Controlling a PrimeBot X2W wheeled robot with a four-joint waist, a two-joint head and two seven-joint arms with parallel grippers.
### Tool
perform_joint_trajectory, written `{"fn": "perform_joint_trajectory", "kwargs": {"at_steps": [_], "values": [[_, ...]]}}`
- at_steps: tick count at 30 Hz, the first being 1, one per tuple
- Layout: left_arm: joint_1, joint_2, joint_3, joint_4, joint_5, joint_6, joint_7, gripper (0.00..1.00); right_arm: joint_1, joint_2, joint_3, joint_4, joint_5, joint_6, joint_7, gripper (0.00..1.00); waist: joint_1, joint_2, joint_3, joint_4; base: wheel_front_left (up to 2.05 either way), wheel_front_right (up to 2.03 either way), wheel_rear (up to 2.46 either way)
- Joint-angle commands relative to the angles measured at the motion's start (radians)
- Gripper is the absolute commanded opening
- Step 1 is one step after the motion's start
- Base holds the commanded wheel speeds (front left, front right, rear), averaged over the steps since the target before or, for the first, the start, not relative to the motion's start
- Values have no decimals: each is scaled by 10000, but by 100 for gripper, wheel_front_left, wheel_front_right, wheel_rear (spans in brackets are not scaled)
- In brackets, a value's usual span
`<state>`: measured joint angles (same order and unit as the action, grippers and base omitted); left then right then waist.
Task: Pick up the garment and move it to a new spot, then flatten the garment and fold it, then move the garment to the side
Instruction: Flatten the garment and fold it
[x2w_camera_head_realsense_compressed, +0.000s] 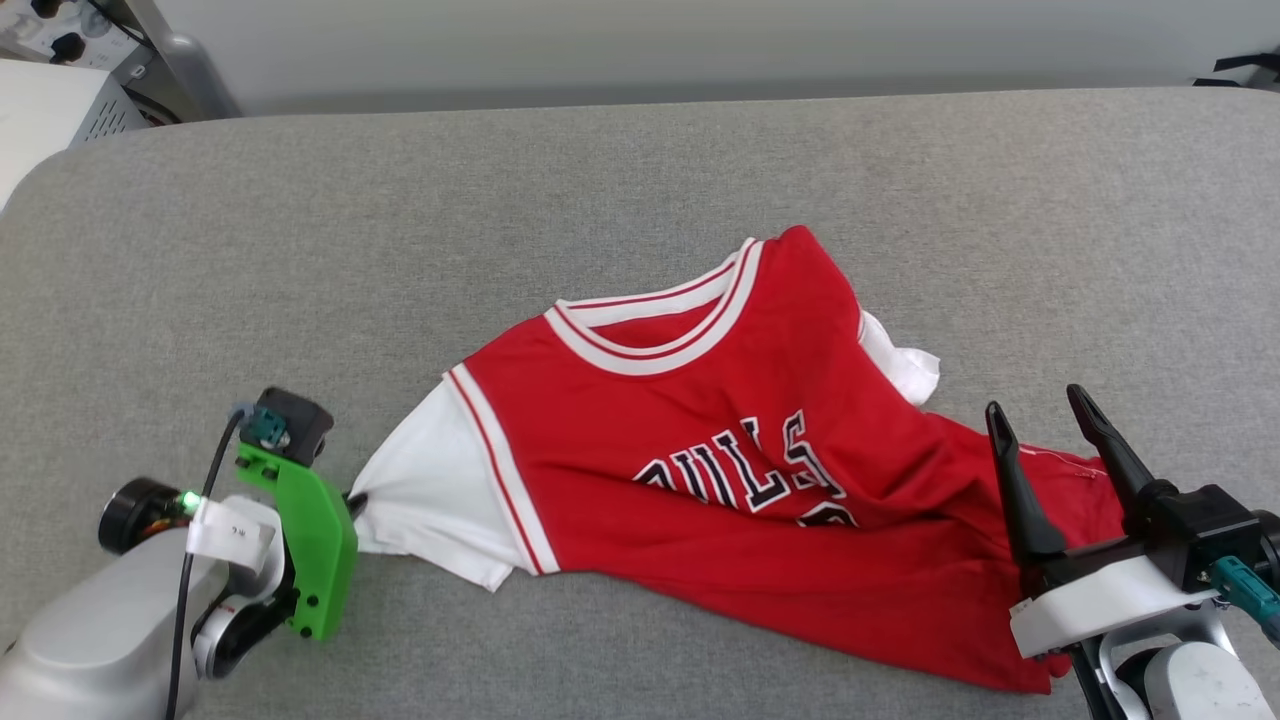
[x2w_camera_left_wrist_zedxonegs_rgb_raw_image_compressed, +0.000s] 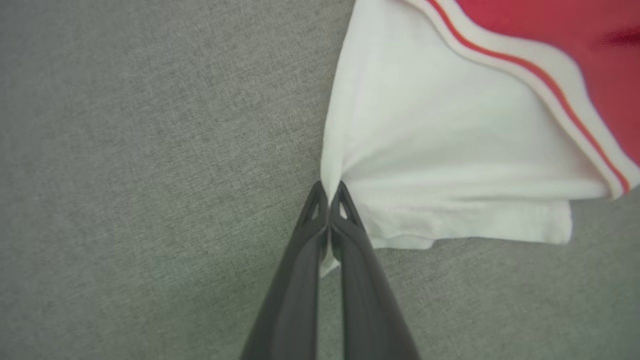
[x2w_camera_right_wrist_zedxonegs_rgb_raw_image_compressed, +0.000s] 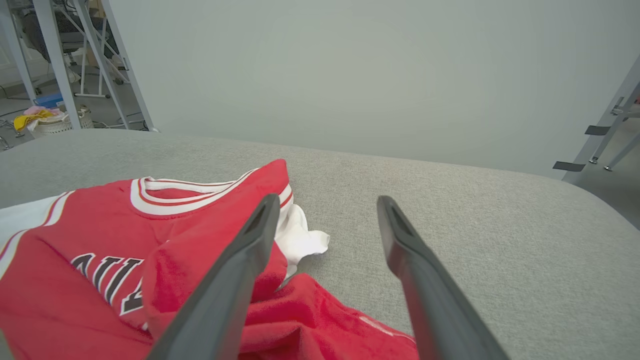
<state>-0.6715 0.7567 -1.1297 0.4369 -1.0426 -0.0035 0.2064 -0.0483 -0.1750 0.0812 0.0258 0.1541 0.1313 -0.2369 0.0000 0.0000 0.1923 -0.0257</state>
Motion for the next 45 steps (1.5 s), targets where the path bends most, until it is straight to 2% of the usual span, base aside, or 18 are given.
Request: {"fn": "perform_joint_trajectory", "kwargs": {"at_steps": [1,4,5,6,7,10,12,17,22,24,27,30,34,37,40,45], "values": [[241,51,-30,186,-65,71,50,0,85,-37,27,2,44,-6,41,100,0,0,6,-20,0,0,0],[427,-90,-41,413,-187,60,-33,0,99,-38,33,64,77,-6,68,100,0,0,-29,-48,0,0,0],[451,-142,-33,456,-161,97,-143,7,115,-46,25,80,89,-6,72,100,0,0,-55,-55,0,0,0],[459,-186,-19,468,-107,138,-293,40,131,-60,11,87,103,-6,79,100,0,0,-82,-53,0,0,0],[453,-256,54,466,-44,220,-585,100,137,-82,-45,87,131,-6,93,100,0,0,-122,-31,0,0,0],[442,-420,247,380,237,588,-1488,100,90,-194,-251,14,171,-6,121,100,0,0,-247,50,0,0,0],[458,-528,446,256,453,1000,-2250,100,-29,-371,-387,-77,168,-6,172,100,0,0,-327,129,0,0,0],[762,-735,1107,-393,915,2294,-4219,100,-715,-1112,-504,-402,308,-6,572,100,0,0,-447,366,0,0,0],[1402,-988,2111,-1375,1620,3519,-4666,100,-1727,-2274,165,-598,1018,-6,1990,100,0,0,-330,626,0,0,0],[1775,-1203,2935,-2095,2384,4045,-4675,100,-2266,-2923,662,-648,1636,-6,2828,100,0,0,-223,770,0,0,0],[2431,-1554,3929,-2824,3518,4520,-4678,100,-2988,-3939,1516,-631,2432,-6,4035,100,0,0,-40,960,0,0,0],[3147,-2015,4833,-3441,4496,4592,-4679,100,-3787,-5066,2786,-686,3443,-6,5358,100,0,0,171,1157,0,0,0],[3817,-2636,5709,-3799,5571,4379,-4680,100,-4812,-5962,4196,-523,4834,-6,7307,100,0,0,488,1395,0,0,0],[4074,-3068,6184,-4009,6275,4224,-4680,100,-5494,-6114,4887,-196,5858,-6,8540,100,0,0,746,1570,0,0,0],[4212,-3560,6654,-4142,6828,3956,-4681,100,-6173,-6283,5690,225,6230,-6,9589,100,0,0,1046,1774,0,0,0],[4241,-4239,7258,-4195,7537,3500,-4681,100,-7003,-6124,6632,1223,6279,-6,9930,100,0,0,1560,2053,0,0,0]]}}
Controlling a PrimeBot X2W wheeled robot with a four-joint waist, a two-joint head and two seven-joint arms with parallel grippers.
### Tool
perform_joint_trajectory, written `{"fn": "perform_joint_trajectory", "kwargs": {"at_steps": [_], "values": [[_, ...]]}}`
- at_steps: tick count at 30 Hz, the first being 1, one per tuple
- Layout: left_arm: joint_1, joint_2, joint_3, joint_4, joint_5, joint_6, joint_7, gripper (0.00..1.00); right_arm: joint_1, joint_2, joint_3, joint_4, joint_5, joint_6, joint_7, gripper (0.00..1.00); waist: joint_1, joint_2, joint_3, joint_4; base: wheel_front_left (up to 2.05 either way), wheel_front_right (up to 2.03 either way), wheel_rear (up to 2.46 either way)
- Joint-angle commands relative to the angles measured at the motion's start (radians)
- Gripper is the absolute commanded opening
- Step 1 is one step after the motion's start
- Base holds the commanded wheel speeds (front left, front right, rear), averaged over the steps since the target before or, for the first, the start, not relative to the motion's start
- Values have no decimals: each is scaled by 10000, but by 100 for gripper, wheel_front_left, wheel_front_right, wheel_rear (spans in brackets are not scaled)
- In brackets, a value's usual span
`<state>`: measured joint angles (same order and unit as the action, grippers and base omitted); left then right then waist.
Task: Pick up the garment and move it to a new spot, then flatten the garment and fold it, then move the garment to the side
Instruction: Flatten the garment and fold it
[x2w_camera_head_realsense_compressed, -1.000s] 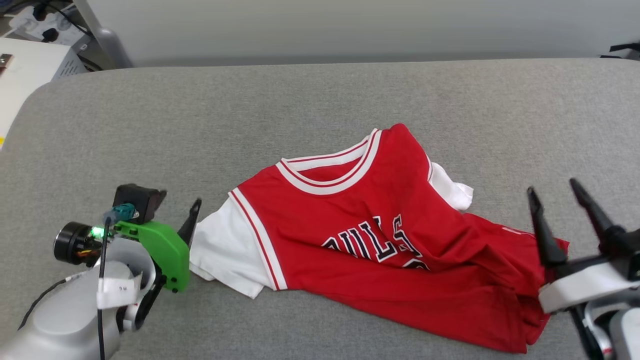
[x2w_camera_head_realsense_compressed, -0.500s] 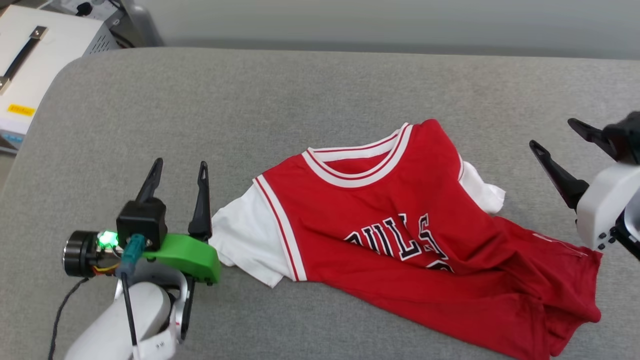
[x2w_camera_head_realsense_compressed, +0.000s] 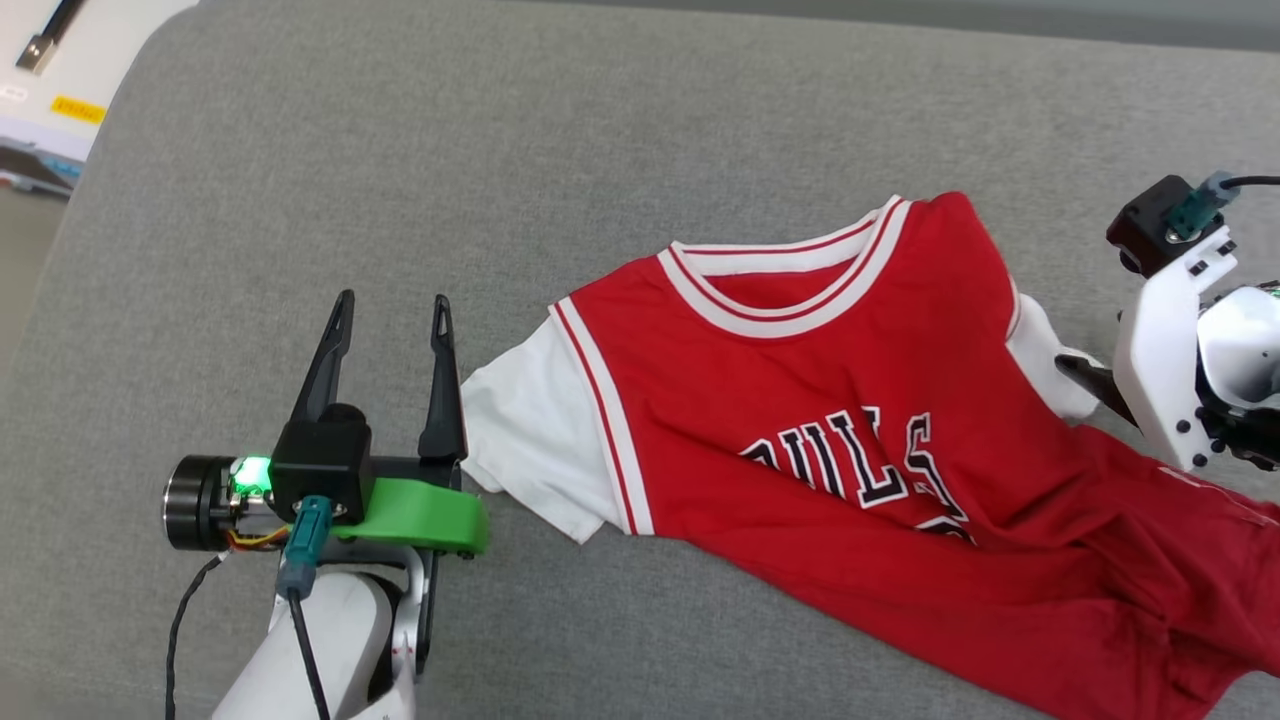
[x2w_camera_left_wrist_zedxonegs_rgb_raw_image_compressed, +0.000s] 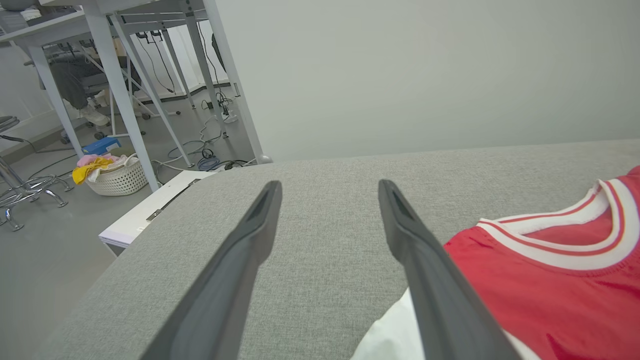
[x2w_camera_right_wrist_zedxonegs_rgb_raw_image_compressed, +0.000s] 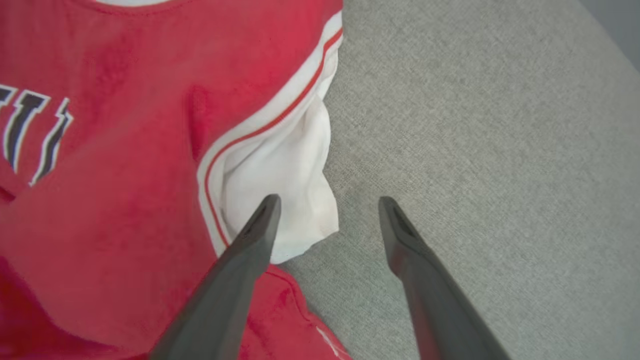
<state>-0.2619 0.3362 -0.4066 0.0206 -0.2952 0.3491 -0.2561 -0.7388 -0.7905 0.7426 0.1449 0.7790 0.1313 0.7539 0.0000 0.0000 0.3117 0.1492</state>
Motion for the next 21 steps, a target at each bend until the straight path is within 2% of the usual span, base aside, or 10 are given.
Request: {"fn": "perform_joint_trajectory", "kwargs": {"at_steps": [1,9,10,11,12,16,21], "values": [[145,-162,144,-37,195,-136,-56,100,-231,86,246,306,-12,-6,-24,100,0,0,459,352,0,0,0],[195,-869,901,-6,973,-770,-56,100,-250,187,2161,1558,414,-6,-144,100,0,0,807,498,0,0,0],[217,-919,989,-2,1040,-821,-56,100,-269,158,2307,1602,499,-6,-202,78,0,0,806,476,0,0,0],[251,-974,1096,10,1118,-882,-56,100,-329,130,2435,1627,586,-6,-352,27,0,0,793,434,0,0,0],[272,-1016,1179,21,1180,-929,-56,100,-398,124,2484,1624,646,-6,-558,0,0,0,772,391,0,0,0],[377,-1191,1465,60,1425,-1153,-56,100,-808,-16,2487,1594,696,-6,-1619,0,0,0,595,196,0,0,0],[537,-1396,1709,79,1696,-1397,-56,100,-1368,-522,2031,1292,719,-6,-2849,0,0,0,315,16,0,0,0]]}}
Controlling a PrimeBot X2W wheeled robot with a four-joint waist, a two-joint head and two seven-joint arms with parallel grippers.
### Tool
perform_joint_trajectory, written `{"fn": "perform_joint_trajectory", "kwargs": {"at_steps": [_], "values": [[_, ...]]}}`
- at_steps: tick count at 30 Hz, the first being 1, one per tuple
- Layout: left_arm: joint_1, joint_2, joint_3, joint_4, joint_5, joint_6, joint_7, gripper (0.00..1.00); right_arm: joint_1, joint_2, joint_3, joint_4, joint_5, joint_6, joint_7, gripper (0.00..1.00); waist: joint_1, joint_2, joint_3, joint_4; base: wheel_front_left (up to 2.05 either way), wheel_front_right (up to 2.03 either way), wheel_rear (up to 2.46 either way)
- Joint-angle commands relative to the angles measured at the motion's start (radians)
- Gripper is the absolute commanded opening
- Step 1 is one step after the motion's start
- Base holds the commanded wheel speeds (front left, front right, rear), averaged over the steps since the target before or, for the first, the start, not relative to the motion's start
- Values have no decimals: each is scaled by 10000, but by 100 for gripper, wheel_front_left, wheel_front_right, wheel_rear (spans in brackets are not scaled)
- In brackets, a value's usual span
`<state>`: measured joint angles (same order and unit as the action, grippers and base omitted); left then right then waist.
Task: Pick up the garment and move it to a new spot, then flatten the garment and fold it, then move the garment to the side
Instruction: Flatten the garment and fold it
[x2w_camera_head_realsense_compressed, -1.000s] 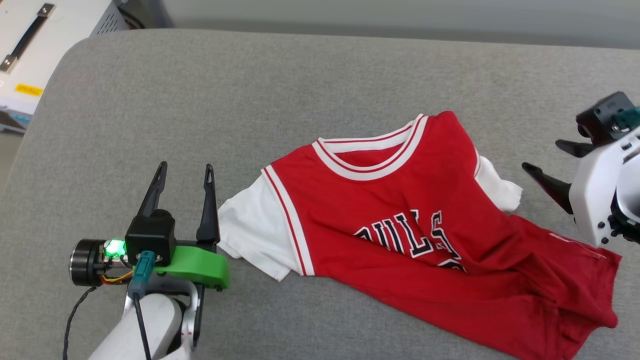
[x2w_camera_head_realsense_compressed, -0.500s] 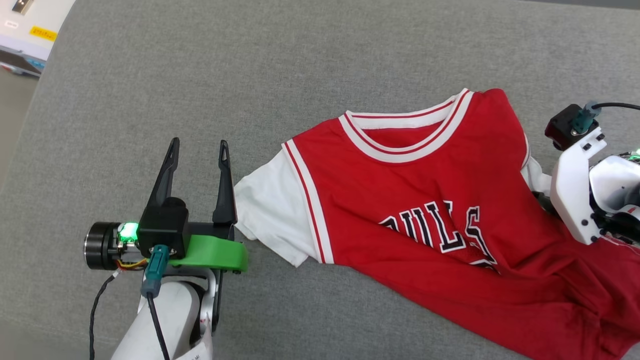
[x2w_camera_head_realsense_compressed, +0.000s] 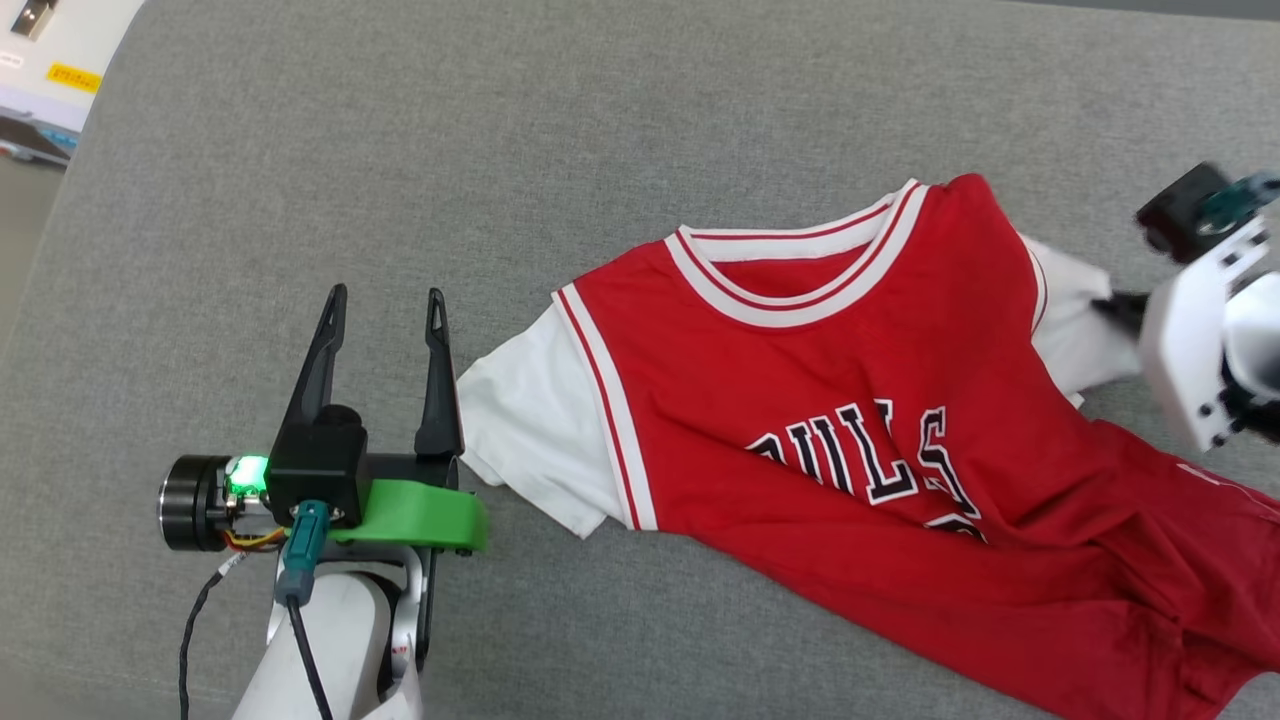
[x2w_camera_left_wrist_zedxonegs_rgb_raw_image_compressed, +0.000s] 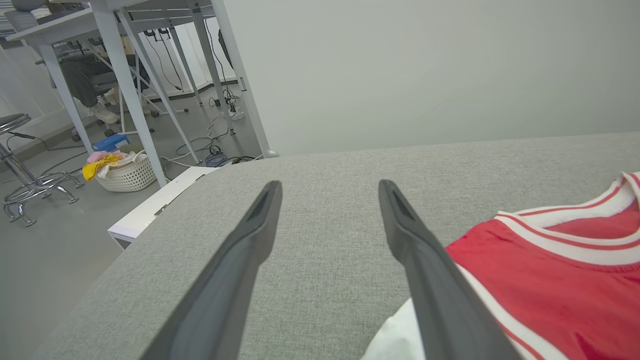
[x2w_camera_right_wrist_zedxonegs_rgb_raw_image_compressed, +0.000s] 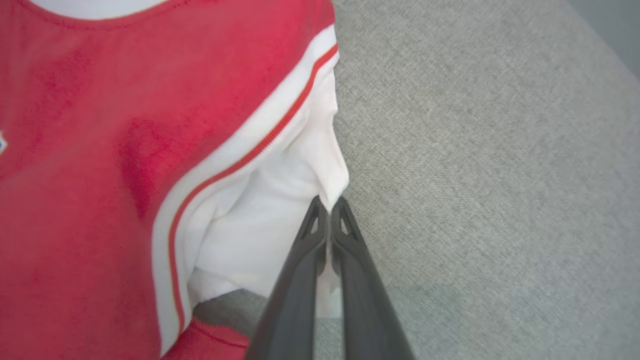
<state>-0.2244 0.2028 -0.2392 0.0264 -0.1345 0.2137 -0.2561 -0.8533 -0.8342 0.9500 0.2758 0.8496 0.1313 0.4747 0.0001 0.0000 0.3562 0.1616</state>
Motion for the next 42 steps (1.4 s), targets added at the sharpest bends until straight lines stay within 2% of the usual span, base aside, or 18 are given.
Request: {"fn": "perform_joint_trajectory", "kwargs": {"at_steps": [1,7,13,18,21,26,27,28,29,30,36,42], "values": [[202,-100,77,17,138,-92,-57,100,-300,-246,-170,-92,11,-6,-180,0,-1,0,-175,-130,0,0,0],[365,-272,264,-39,379,-327,-57,100,-372,-1122,-1047,-91,192,-6,-306,0,-1,0,-166,-136,0,0,0],[266,-452,344,-19,551,-542,-57,100,-203,-1356,-1854,1097,416,-6,-28,0,-1,0,193,2,0,0,0],[143,-604,370,44,688,-699,-57,100,-54,-953,-2121,2825,72,-6,135,0,-1,0,468,137,0,0,0],[46,-671,376,100,763,-789,-57,100,-6,-467,-2369,3949,-52,-6,80,0,-1,0,597,227,0,0,0],[-12,-722,441,183,852,-867,-57,100,25,229,-2564,5013,-285,-6,-393,0,-1,0,631,235,0,0,0],[-4,-726,463,219,864,-879,-57,100,16,330,-2635,5178,-313,-6,-614,36,-1,0,588,216,0,0,0],[9,-728,481,248,875,-888,-57,100,24,403,-2679,5273,-320,-6,-788,47,-1,0,531,194,0,0,0],[34,-727,502,282,886,-902,-57,100,33,451,-2722,5311,-355,-6,-1082,100,-1,0,449,166,0,0,0],[45,-728,518,292,887,-910,-57,100,30,456,-2756,5305,-393,-6,-1323,100,-1,0,395,149,0,0,0],[235,-669,779,287,858,-970,-57,100,177,282,-3221,5066,-1240,-6,-4405,100,-1,0,-238,-140,0,0,0],[397,-458,1072,224,835,-1118,-57,100,984,888,-4327,4669,-2134,-6,-6791,100,-1,0,-892,-555,0,0,0]]}}
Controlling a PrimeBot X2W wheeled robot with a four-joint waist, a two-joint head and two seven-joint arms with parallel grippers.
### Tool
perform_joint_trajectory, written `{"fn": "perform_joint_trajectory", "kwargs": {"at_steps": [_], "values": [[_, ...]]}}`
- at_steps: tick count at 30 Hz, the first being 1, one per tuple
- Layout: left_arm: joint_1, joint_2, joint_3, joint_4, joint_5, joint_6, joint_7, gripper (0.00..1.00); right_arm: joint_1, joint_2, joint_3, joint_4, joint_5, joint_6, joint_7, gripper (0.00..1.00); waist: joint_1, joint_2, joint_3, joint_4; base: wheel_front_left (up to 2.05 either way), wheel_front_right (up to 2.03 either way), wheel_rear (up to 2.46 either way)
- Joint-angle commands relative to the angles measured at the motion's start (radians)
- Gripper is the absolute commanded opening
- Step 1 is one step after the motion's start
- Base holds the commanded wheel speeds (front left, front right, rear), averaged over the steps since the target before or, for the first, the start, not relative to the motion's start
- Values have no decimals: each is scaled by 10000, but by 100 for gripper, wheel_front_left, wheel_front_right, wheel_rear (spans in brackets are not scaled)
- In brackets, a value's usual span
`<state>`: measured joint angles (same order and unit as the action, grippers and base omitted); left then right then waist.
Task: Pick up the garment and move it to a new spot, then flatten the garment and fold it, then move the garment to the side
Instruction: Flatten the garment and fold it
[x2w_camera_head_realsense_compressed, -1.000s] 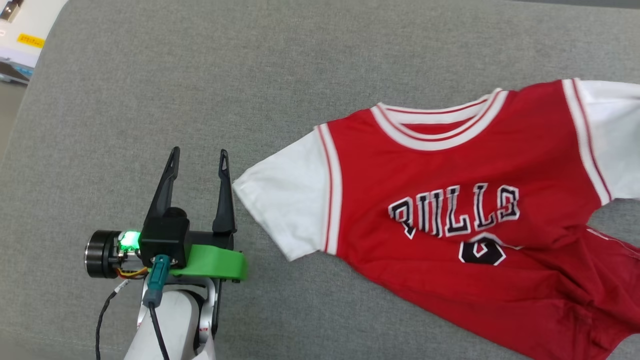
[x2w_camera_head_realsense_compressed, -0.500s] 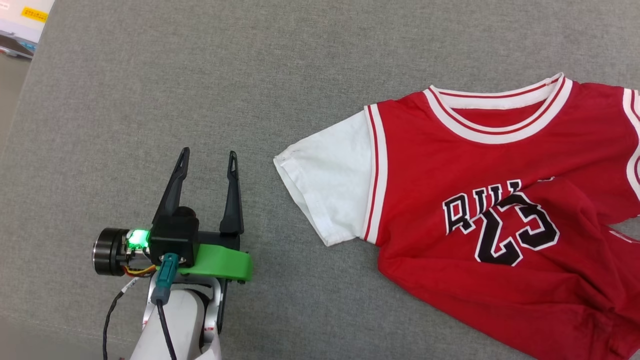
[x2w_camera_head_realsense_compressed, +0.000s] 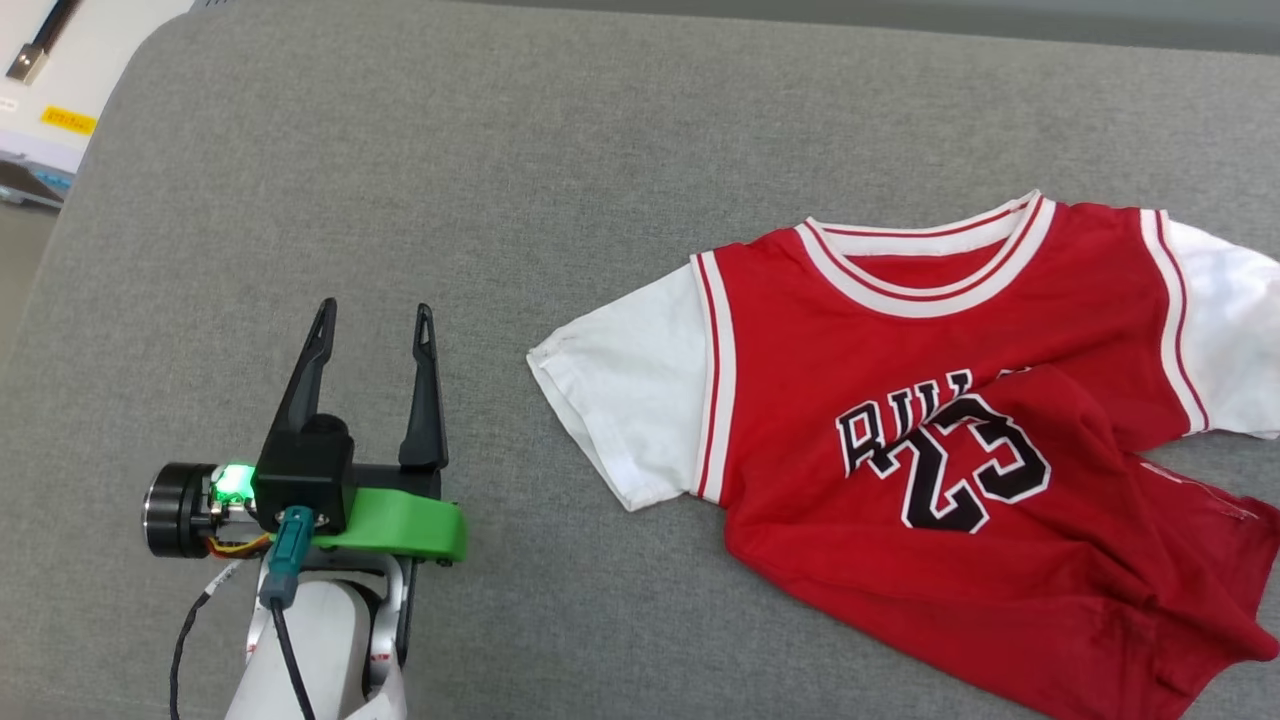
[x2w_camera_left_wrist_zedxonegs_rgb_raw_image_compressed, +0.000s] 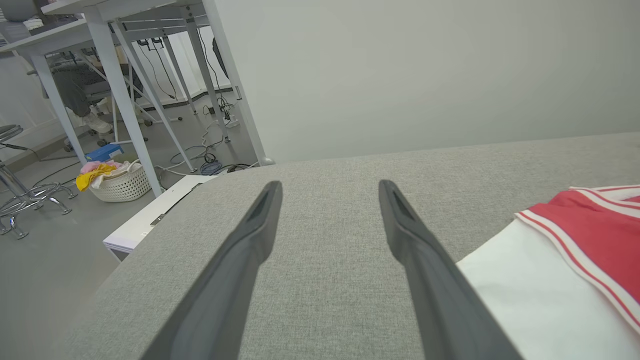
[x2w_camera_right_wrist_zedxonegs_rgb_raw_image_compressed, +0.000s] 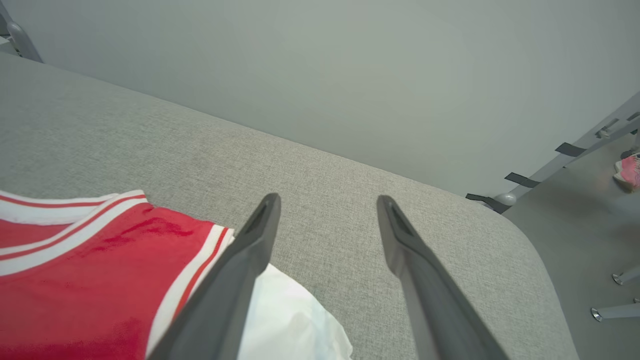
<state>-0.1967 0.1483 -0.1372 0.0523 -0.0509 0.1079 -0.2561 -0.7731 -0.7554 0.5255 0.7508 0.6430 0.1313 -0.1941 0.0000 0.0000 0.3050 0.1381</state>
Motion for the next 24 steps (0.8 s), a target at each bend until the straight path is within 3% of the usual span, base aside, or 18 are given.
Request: {"fn": "perform_joint_trajectory", "kwargs": {"at_steps": [1,5,11,18,24], "values": [[86,132,86,-44,-13,-117,-57,100,373,227,-295,-231,-154,-6,-243,100,0,0,-445,-361,0,0,0],[-312,381,217,1,-221,-592,-57,100,1484,746,-1416,-1188,-746,-6,-539,100,0,0,-698,-489,0,0,0],[-1776,1143,100,948,-859,-1875,858,100,3518,1637,-3289,-3109,-1945,-6,-344,100,0,0,-926,-674,0,0,0],[-3544,1921,-842,1190,-2752,-2367,4422,100,5470,2761,-4924,-6006,-3278,-6,1034,100,0,0,-923,-933,0,0,0],[-4659,2895,-2836,1455,-5447,-2382,7684,100,6305,3439,-5495,-7729,-3880,-6,2003,100,0,0,-733,-1083,0,0,0]]}}
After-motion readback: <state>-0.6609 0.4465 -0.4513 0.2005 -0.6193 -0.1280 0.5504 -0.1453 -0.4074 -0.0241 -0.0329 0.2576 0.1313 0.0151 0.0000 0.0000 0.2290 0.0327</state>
